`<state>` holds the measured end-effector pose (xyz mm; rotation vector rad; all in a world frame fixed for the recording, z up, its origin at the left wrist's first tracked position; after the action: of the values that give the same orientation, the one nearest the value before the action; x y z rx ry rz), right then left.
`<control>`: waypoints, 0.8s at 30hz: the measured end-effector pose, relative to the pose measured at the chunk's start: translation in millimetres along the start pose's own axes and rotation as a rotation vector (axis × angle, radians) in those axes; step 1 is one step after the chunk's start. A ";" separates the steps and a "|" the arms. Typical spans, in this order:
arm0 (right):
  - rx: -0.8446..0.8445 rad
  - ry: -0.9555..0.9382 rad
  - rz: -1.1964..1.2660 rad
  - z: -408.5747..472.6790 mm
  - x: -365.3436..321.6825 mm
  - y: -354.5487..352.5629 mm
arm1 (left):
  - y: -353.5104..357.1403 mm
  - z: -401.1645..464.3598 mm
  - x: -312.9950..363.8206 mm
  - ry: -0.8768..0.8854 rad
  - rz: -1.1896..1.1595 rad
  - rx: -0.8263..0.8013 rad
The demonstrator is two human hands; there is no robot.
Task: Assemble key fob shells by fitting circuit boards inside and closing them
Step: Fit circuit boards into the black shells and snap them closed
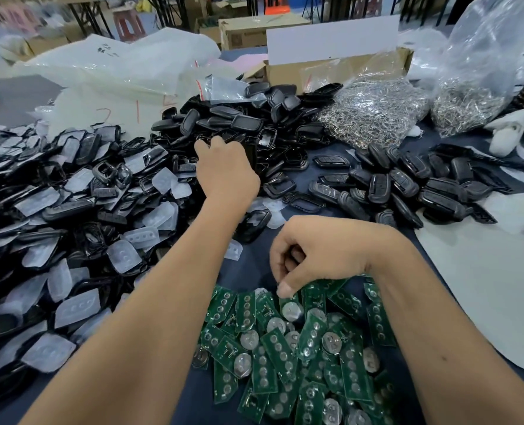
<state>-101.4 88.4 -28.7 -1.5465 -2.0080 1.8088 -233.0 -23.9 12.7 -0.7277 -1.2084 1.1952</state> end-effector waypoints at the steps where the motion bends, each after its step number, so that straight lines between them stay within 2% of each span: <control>1: 0.043 -0.013 0.029 -1.1 -0.5 -5.6 | -0.3 -0.5 0.8 0.007 0.005 -0.002; 4: 0.280 -0.009 0.208 1.1 3.6 -27.6 | -2.5 -3.3 2.3 0.036 -0.042 -0.002; 8: 0.543 -0.001 0.650 3.7 16.4 -40.5 | -8.4 -12.2 1.8 0.031 -0.226 0.024; 12: 0.731 0.044 0.968 1.9 38.1 -48.6 | -5.3 -9.5 2.4 0.086 -0.143 0.011; 15: 0.826 0.138 0.995 1.7 57.0 -46.8 | 1.3 -6.6 6.4 0.158 -0.123 -0.035; 19: 0.886 0.254 0.934 3.3 78.5 -43.2 | 0.1 -3.3 2.5 0.169 -0.123 -0.025; 22: 0.916 0.214 0.916 6.8 78.3 -45.3 | -7.7 -6.1 -0.1 0.155 -0.218 0.037; 24: 0.960 0.207 0.859 4.5 77.3 -47.9 | -17.6 -12.0 0.8 0.155 -0.369 0.076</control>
<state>-173.1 143.9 -36.7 -2.1215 -0.1607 2.1378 -216.4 -26.0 26.0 -0.5033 -1.1044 0.8585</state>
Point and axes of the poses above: each hand's wrist, its own z-axis towards the middle knuckle, its own y-axis out of the palm, x = y × z, the point moved 10 cm from there along z, towards the middle knuckle, and after that the axes turned 11 degrees about -z, right-handed, at the moved point
